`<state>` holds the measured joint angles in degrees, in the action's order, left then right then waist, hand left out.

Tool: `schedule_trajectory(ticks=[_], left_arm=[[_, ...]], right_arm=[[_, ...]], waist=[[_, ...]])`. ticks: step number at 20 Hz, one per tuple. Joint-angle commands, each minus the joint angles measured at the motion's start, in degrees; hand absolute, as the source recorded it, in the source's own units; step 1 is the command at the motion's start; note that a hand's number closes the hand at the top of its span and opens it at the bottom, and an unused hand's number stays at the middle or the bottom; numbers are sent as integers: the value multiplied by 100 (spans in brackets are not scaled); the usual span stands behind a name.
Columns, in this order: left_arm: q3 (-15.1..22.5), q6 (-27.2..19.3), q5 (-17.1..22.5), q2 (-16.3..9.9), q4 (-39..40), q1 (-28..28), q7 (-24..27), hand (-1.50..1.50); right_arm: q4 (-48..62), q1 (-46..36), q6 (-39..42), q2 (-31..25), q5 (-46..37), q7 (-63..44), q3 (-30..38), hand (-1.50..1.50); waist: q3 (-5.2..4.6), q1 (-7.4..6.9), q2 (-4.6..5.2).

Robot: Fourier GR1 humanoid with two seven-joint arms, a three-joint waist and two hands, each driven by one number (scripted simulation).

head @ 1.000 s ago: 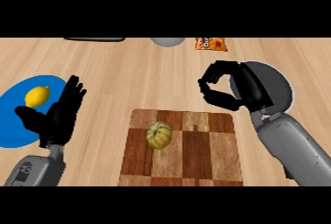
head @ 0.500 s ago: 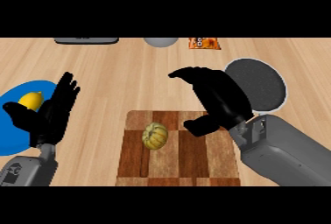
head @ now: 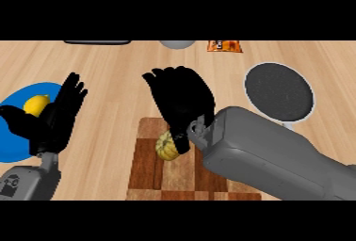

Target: Pick the squash from the cutting board and place it in the pan

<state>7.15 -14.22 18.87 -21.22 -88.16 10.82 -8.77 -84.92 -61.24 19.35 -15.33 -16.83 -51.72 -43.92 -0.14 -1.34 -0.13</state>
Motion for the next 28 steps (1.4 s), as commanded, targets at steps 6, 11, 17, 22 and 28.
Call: schedule_trajectory(ticks=[6,11,17,22,28], left_arm=[[-31,66,-43,61,34,84,-41,0],[-97,124,2,-23,-70,-69,-123,0],[33,15,-210,154,-200,-222,-32,0],[-54,29,-138,179,-144,-110,-111,0],[-175,85,-182,186,-16,35,-73,0]], right_arm=[[1732,-585,1511,1040,367,-542,-410,-150],[2528,-562,2308,1464,965,-949,-479,-150],[2522,-626,2277,1522,1207,-1087,-894,-150],[2424,-1009,2434,1525,1364,-1460,-1507,-150],[2388,-946,1920,1526,1376,-1349,-2062,-150]], waist=[[2,35,25],[0,32,5],[8,31,-9],[1,17,-25],[7,1,5]])
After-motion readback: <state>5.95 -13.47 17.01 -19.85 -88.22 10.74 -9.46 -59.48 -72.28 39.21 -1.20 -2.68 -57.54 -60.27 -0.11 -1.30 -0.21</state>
